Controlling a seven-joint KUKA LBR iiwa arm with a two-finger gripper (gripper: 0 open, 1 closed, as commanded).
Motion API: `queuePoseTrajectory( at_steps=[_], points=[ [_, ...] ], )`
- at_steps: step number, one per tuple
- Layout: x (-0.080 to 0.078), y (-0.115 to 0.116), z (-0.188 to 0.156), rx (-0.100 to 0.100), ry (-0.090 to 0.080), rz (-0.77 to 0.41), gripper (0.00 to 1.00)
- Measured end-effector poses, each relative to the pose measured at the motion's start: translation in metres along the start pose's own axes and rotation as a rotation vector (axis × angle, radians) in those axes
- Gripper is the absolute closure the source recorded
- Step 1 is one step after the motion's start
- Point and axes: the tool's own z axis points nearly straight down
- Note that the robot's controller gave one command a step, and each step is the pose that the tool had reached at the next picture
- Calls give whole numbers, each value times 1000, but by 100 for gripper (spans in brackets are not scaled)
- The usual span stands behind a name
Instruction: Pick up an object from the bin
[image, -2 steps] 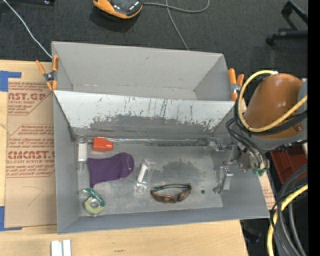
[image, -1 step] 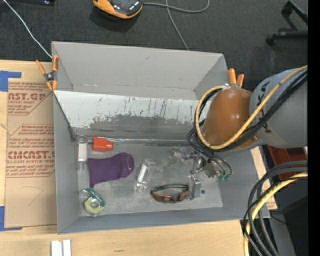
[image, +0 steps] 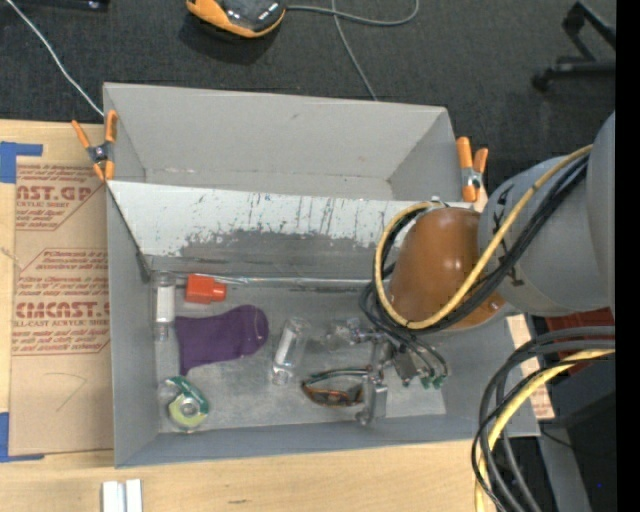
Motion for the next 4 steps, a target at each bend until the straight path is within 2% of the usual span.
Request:
queuePoseTrajectory(
  at_steps=[1,4],
  points=[
    [-2,-16,26,0,2,184,100],
    [-4,-20,28,0,2,185,100]
  ],
)
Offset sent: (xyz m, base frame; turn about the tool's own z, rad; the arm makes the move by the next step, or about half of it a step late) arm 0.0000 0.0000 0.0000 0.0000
